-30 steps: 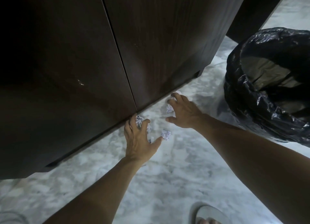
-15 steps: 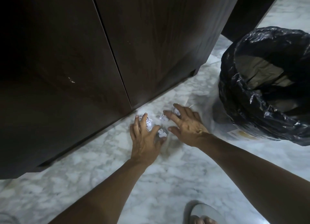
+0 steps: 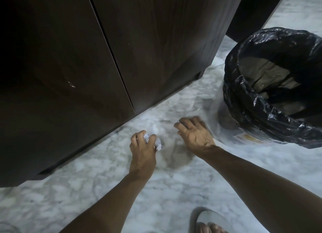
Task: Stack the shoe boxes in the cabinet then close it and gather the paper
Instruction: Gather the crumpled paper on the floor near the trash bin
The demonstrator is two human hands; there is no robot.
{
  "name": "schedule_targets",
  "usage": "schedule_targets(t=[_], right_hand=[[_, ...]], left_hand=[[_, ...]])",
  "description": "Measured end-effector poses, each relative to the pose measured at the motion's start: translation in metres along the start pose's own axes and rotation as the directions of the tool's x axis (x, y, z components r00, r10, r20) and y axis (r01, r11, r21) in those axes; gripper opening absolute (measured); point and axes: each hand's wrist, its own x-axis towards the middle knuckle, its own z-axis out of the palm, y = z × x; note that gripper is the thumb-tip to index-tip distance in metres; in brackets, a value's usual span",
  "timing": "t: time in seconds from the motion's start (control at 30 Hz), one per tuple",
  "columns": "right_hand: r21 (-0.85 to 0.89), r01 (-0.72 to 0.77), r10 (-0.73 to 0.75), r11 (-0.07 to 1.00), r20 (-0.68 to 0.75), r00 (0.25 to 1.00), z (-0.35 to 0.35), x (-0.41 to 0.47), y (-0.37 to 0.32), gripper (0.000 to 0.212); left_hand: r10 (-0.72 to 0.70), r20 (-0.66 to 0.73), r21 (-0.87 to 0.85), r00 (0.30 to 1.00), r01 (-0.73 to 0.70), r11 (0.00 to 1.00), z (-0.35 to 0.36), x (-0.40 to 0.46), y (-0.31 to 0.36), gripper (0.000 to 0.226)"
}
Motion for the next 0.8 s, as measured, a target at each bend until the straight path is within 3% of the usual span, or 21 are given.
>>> schedule_targets(t=[0.1,0.23,0.33,0.53,0.7,0.8], right_hand=[[0.005,0.004,-0.004,1.000,-0.051,0.999,0.004,-0.014,0.000,0.043],[0.067,0.010,0.003,0.998,-0.194,0.981,0.000,-0.027,-0.008,0.046],[0.149,0.031,0.026,0.988,-0.368,0.930,-0.024,-0.028,-0.022,0.035],[0.289,0.093,0.112,0.953,-0.620,0.777,-0.122,-0.031,-0.054,0.023],[0.411,0.105,0.297,0.906,-0.791,0.535,-0.223,-0.044,-0.034,0.022],[0.436,0.054,0.373,0.898,-0.823,0.428,-0.262,-0.052,0.005,0.024]], left_hand=[[0.022,-0.019,0.011,1.000,-0.022,1.000,-0.003,-0.007,-0.002,0.056],[0.027,-0.045,-0.008,0.999,-0.028,1.000,-0.014,-0.015,0.001,0.056],[0.014,-0.077,-0.101,0.997,-0.021,0.995,-0.031,-0.008,0.011,0.056],[-0.077,-0.270,-0.338,0.960,-0.020,0.941,-0.087,0.035,0.064,0.042],[-0.066,-0.501,-0.490,0.863,-0.221,0.843,-0.148,0.092,0.132,0.022],[-0.028,-0.533,-0.515,0.846,-0.298,0.804,-0.171,0.123,0.187,0.022]])
